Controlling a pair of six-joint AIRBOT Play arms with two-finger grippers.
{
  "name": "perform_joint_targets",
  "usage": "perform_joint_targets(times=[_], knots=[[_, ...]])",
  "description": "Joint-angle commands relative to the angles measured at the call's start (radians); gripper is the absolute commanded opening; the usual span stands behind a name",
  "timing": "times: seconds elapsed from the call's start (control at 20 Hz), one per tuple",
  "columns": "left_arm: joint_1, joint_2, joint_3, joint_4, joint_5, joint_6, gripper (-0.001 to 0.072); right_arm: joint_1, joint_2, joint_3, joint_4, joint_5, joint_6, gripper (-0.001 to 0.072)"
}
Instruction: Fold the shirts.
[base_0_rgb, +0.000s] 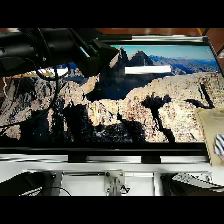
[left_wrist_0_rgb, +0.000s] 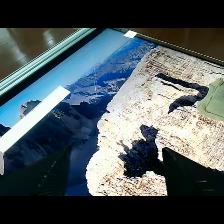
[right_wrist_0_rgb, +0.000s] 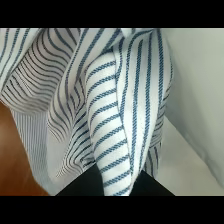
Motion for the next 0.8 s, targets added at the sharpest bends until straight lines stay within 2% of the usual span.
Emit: perform_joint_targets(times=[0.0,0.2,0.5,0.65,0.75], knots=[[0.0,0.0,0.0,0.0,-0.005,-0.022,0.0673,0.002,0.014,0.002,-0.003,-0.105,0.055,0.0069],[0.0,0.0,0.0,0.001,0.014,-0.022,0.0673,0.004,0.031,0.002,0.084,-0.083,0.058,0.0068],[0.0,0.0,0.0,0.001,0.014,-0.018,0.0673,0.004,0.031,-0.003,0.248,0.103,0.019,0.0068],[0.0,0.0,0.0,0.001,0.014,-0.018,0.0673,0.004,0.031,-0.003,0.299,0.116,0.014,0.0068],[0.0,0.0,0.0,0.002,0.014,-0.013,0.0673,0.015,0.031,-0.003,0.329,0.114,-0.039,0.0067]])
